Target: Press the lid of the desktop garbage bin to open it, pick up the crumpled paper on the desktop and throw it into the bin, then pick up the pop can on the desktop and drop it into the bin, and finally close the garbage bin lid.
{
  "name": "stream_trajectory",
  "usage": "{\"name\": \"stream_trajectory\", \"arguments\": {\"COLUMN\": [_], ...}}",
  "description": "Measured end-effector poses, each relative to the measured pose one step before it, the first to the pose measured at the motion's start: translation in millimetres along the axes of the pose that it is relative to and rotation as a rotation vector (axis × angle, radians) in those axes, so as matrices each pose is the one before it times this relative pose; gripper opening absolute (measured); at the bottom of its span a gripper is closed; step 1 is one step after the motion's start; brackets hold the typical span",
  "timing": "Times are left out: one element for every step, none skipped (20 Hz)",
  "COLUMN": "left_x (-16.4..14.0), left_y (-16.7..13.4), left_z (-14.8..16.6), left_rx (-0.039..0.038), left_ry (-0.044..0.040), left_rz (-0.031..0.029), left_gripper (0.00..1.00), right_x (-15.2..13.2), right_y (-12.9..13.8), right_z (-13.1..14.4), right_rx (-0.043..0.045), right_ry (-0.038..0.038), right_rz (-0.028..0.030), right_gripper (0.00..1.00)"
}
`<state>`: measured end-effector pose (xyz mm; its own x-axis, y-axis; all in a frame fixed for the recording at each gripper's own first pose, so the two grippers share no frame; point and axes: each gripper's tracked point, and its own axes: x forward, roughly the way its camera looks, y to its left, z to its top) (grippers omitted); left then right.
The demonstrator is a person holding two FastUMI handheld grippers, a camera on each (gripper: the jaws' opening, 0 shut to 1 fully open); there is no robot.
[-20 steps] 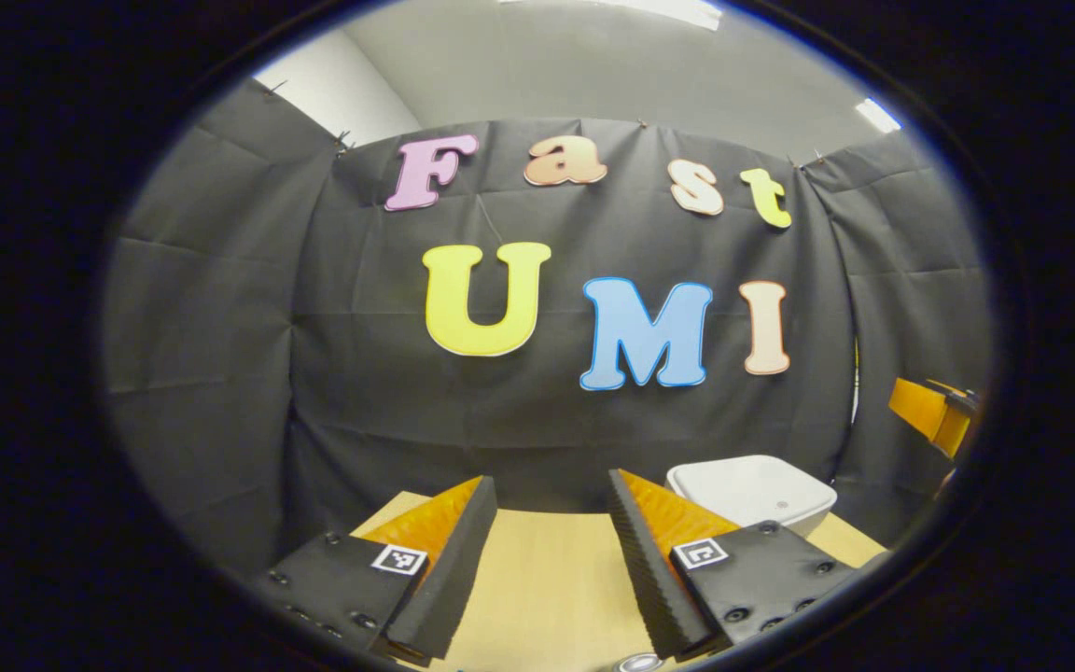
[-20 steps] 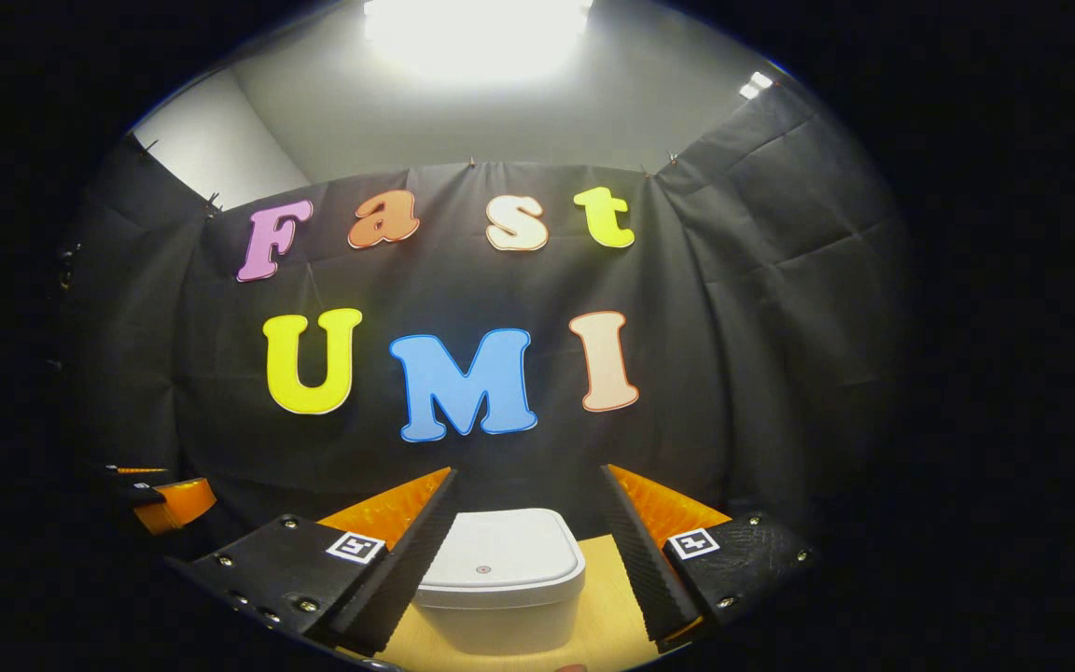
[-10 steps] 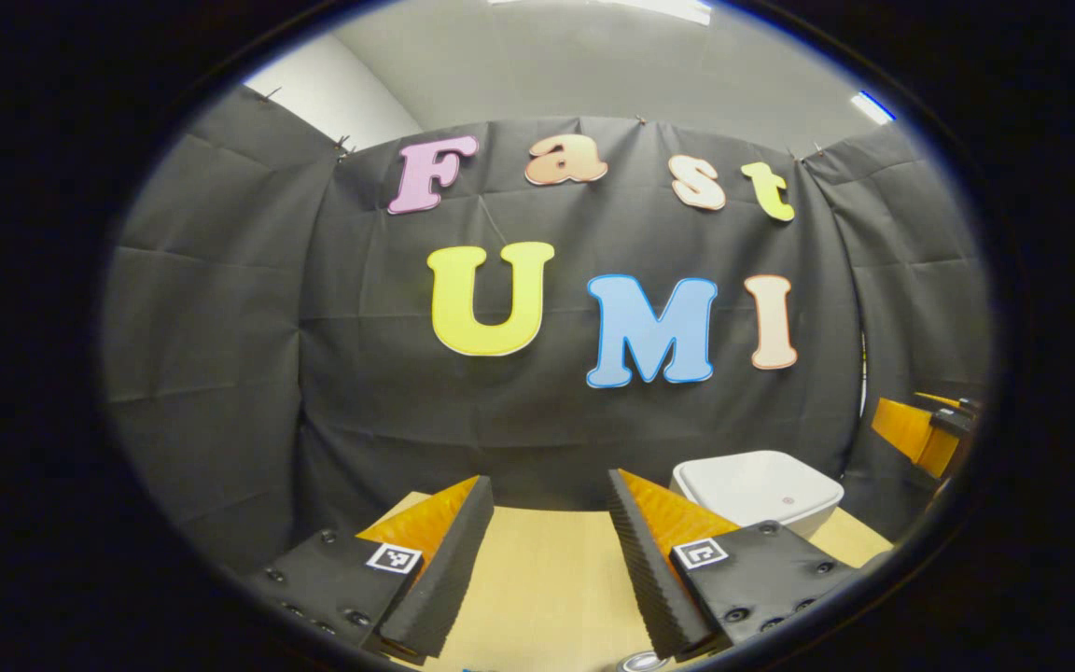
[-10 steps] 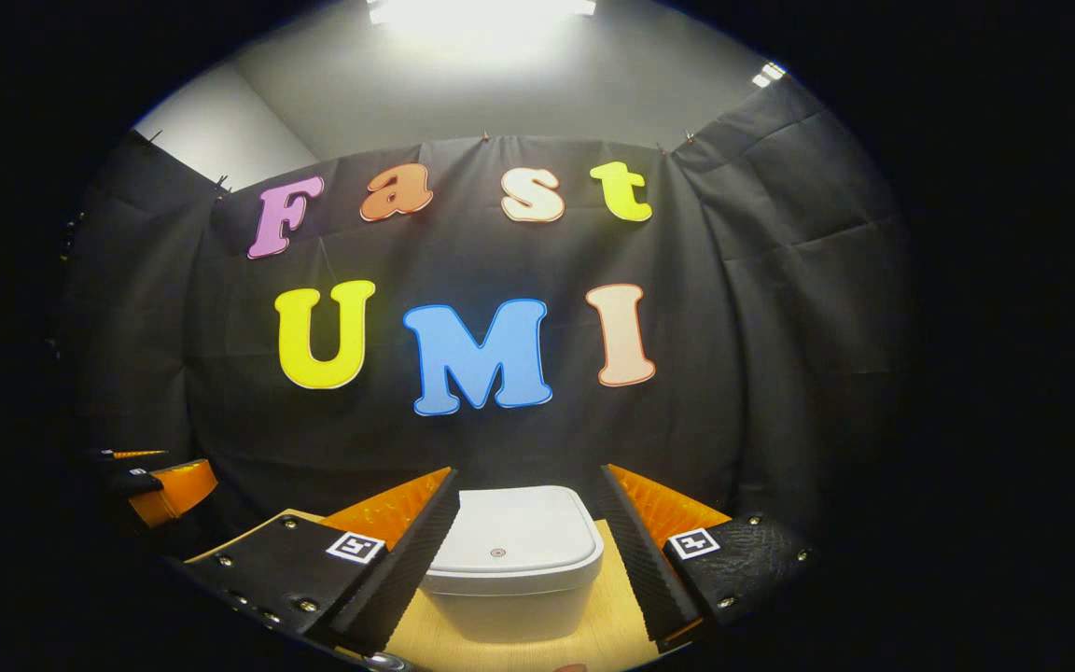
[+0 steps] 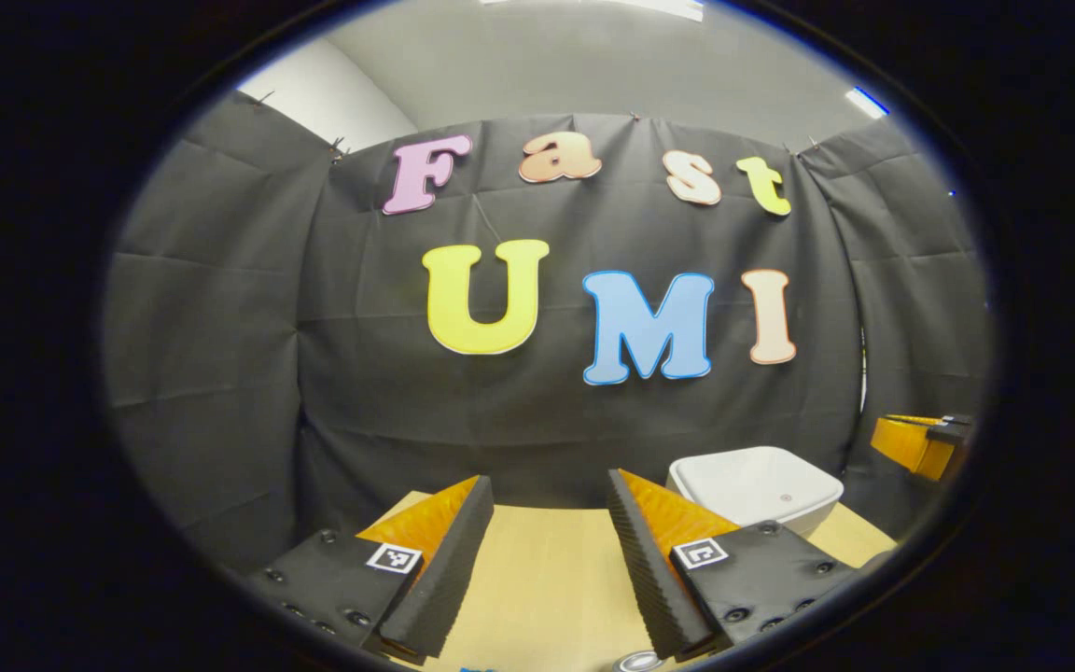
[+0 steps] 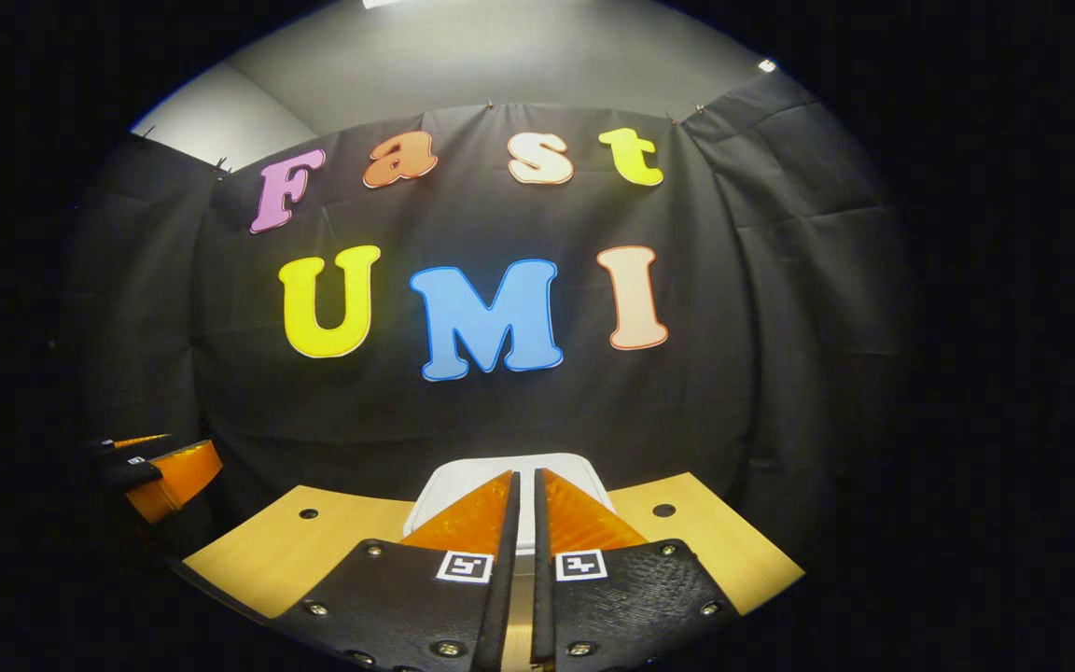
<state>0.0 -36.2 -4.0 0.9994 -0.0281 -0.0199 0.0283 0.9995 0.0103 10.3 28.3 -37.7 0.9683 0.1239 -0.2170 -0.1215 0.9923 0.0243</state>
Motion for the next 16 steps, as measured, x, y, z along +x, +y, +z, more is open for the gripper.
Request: {"name": "stream_trajectory", "arguments": {"left_x": [1.46,1.84,0.95,1.16,1.48,0.61,0.87,0.9,1.04,0.66,0.93,0.52,1.18,1.06,-0.14,0.51], "left_y": [-0.05,0.1,0.31,-0.03,-0.23,0.99,0.9,0.88,1.9,1.35,1.88,3.62,1.36,2.1,2.84,2.23], "left_z": [-1.05,-0.72,-0.33,-0.55,-0.25,-0.18,0.16,-0.44,-0.47,-0.32,-0.46,-1.47,-0.61,-1.68,-2.28,-2.88], "left_rx": [-0.00136,-0.0004,-0.00034,-0.00037,0.00035,0.00134,0.001,0.00107,0.00097,-0.0003,-0.001,-0.0039,-0.00326,-0.00359,-0.0043,-0.00476], "left_ry": [0.00223,0.0031,0.00207,0.00088,0.00078,0.00056,-0.00063,0.00004,0.0003,0.00168,0.00289,0.00318,0.0033,0.00452,0.00586,0.00684], "left_rz": [-0.00027,0.0011,0.00077,0.00064,0.00008,0.00112,0.00073,0.00187,0.00276,0.0021,0.00336,0.00498,0.00457,0.00411,0.00547,0.00544], "left_gripper": [0.89,0.9,0.9,0.9,0.9,0.9,0.9,0.9,0.83,0.83,0.83,0.83,0.83,0.83,0.83,0.83], "right_x": [0.77,4.4,2.13,2.68,1.9,3.55,6.0,6.97,7.83,8.78,8.98,10.39,6.65,3.83,4.11,2.52], "right_y": [1.78,3.72,2.31,2.31,2.48,1.97,1.53,0.69,1.11,0.4,0.87,0.22,-0.45,-0.96,-0.24,-0.3], "right_z": [-0.93,-2.84,-2.63,-1.76,-1.76,-0.71,-2.29,-2.88,-4.84,-7.14,-9.21,-11.86,-8.74,-6.18,-5.21,-4.69], "right_rx": [-0.00564,-0.00556,-0.0045,-0.00362,-0.00338,-0.00518,-0.0069,-0.00842,-0.0082,-0.00877,-0.00755,-0.00058,0.00739,0.01187,0.0131,0.01209], "right_ry": [0.00185,0.00246,0.00639,0.00723,0.0056,0.00428,0.00568,0.00785,0.01286,0.02146,0.02872,0.04321,0.03161,0.02556,0.02215,0.0178], "right_rz": [0.0095,0.01072,0.01289,0.01095,0.00772,0.00598,0.00355,0.00389,0.00417,0.002,0.00326,0.00423,0.00213,-0.00043,-0.00003,-0.00231], "right_gripper": [0.11,0.11,0.11,0.11,0.11,0.11,0.11,0.11,0.11,0.1,0.1,0.1,0.11,0.11,0.11,0.11]}}
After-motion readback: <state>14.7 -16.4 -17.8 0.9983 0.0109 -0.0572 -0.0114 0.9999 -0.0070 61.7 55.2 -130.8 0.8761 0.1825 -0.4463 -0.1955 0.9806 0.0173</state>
